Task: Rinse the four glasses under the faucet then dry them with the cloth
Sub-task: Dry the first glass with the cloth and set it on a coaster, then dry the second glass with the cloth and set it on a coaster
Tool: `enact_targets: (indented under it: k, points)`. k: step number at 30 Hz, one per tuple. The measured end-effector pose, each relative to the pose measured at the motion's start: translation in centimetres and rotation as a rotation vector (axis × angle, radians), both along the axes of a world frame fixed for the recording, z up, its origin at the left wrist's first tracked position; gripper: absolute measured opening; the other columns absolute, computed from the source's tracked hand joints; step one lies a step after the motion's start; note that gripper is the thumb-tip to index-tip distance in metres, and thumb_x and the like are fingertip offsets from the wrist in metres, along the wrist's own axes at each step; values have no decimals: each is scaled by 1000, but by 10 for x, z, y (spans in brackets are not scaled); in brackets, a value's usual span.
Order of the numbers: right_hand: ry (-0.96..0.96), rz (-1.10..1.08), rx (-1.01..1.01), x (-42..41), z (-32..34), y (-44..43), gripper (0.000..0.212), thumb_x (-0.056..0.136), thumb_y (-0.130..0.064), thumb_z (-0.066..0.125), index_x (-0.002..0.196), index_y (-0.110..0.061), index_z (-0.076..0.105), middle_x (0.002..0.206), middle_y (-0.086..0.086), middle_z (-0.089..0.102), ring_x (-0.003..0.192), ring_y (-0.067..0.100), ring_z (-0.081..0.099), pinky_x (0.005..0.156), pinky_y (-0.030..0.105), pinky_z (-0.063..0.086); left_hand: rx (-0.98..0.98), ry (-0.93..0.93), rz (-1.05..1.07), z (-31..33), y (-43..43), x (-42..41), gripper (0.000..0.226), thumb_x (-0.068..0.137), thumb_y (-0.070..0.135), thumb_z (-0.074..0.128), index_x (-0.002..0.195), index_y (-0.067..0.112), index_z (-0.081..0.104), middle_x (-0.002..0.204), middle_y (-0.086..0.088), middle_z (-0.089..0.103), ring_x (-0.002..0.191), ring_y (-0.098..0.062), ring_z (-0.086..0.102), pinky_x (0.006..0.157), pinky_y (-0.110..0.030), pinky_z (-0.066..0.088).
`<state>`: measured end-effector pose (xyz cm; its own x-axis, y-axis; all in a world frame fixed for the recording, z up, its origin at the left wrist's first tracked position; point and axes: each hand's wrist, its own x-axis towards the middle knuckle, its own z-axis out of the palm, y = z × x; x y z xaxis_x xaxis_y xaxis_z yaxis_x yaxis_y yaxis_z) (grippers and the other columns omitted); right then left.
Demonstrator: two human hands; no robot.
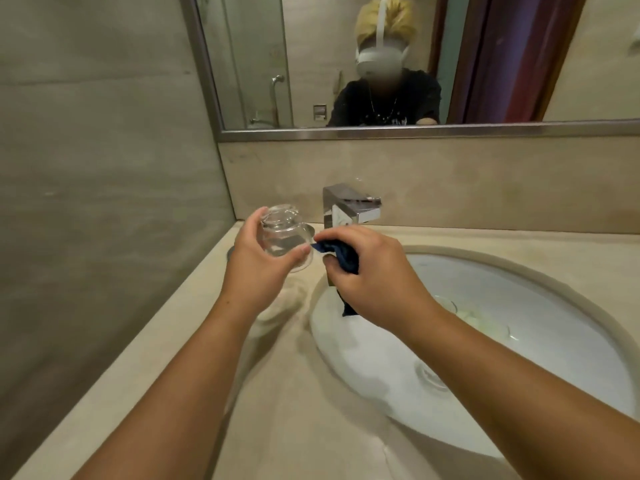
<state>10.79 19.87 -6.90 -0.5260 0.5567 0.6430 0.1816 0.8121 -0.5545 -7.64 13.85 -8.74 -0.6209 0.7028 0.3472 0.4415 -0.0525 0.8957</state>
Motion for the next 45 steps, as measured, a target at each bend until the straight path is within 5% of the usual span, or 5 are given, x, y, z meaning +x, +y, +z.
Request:
enact_targets:
  k: [9, 14, 20, 36, 45]
  points:
    - [-152, 25, -131, -36, -16, 21, 26, 92, -8, 71, 111, -24, 78, 106, -9, 76, 97, 1, 60, 83, 1, 39, -28, -24, 118, -2, 33, -84, 81, 89, 17, 88, 157, 23, 44, 127, 10, 60, 122, -11, 62, 87, -11, 51]
    - [-163, 38, -186, -55, -25, 34, 25, 93, -10, 69, 110, -26, 78, 105, -12, 74, 94, 3, 64, 79, 5, 47, -69, 25, 136, -6, 67, -119, 79, 92, 16, 85, 158, 19, 41, 129, 7, 57, 116, -11, 56, 67, 3, 42]
    - [-168, 38, -206, -66, -39, 45, 26, 93, -10, 70, 111, -28, 77, 105, -17, 73, 99, -8, 60, 82, 1, 39, -109, 19, 155, -20, 98, -151, 84, 89, 25, 89, 158, 21, 42, 138, 2, 59, 126, -18, 60, 102, -26, 48]
    - [-194, 43, -224, -76, -47, 55, 26, 94, -14, 73, 114, -28, 78, 109, -16, 74, 105, -2, 62, 88, 1, 41, -191, 125, 115, -38, 130, -178, 92, 81, 33, 95, 156, 20, 41, 135, 4, 55, 128, -22, 61, 114, -42, 50]
    - [-209, 44, -242, -78, -47, 56, 26, 94, -15, 72, 116, -29, 77, 112, -15, 74, 105, 1, 64, 89, 3, 43, -214, 196, 129, -41, 139, -182, 93, 77, 36, 97, 152, 20, 43, 134, 6, 55, 125, -23, 64, 112, -39, 49]
